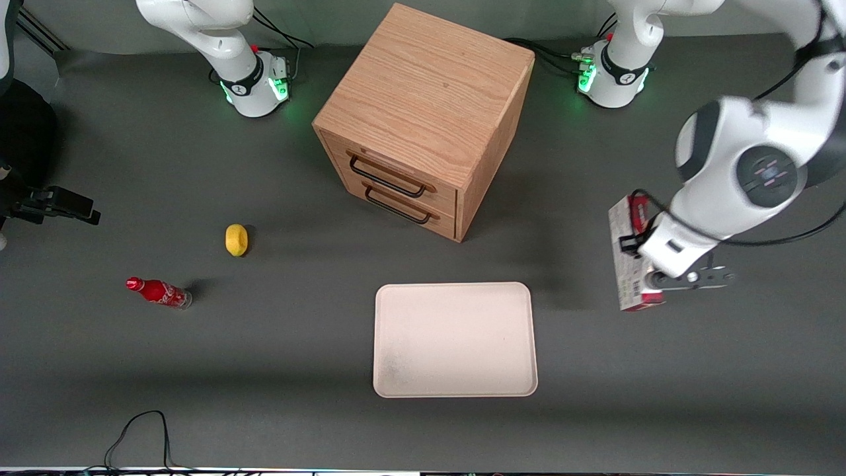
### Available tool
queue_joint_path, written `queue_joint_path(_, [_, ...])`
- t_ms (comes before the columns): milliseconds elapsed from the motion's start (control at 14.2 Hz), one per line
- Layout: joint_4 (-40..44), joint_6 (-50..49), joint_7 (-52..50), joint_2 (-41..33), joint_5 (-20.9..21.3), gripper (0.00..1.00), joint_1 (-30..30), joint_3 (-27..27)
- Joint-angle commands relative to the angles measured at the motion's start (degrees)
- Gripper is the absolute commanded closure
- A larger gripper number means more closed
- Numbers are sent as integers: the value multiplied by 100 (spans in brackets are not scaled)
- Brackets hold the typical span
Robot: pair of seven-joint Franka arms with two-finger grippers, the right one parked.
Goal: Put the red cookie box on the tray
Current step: 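Lift the red cookie box up with the left gripper, then carry the held box over the white tray's edge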
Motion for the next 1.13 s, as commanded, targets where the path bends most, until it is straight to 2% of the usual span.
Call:
queue_joint_path(0, [1261, -1167, 87, 136, 68, 100, 68, 39])
queue_joint_path(352, [2406, -1909, 97, 380, -29, 100, 51, 13])
queue_joint_path(493, [3386, -2311, 27, 1028, -37, 100, -62, -48])
queue_joint_path(634, [4582, -2690, -454, 1872, -29, 100, -369, -49])
queue_joint_path(704, [4814, -2665, -709, 2093, -37, 100, -423, -83])
queue_joint_path(1056, [4921, -1700, -1616, 2473, -37, 100, -1064, -119])
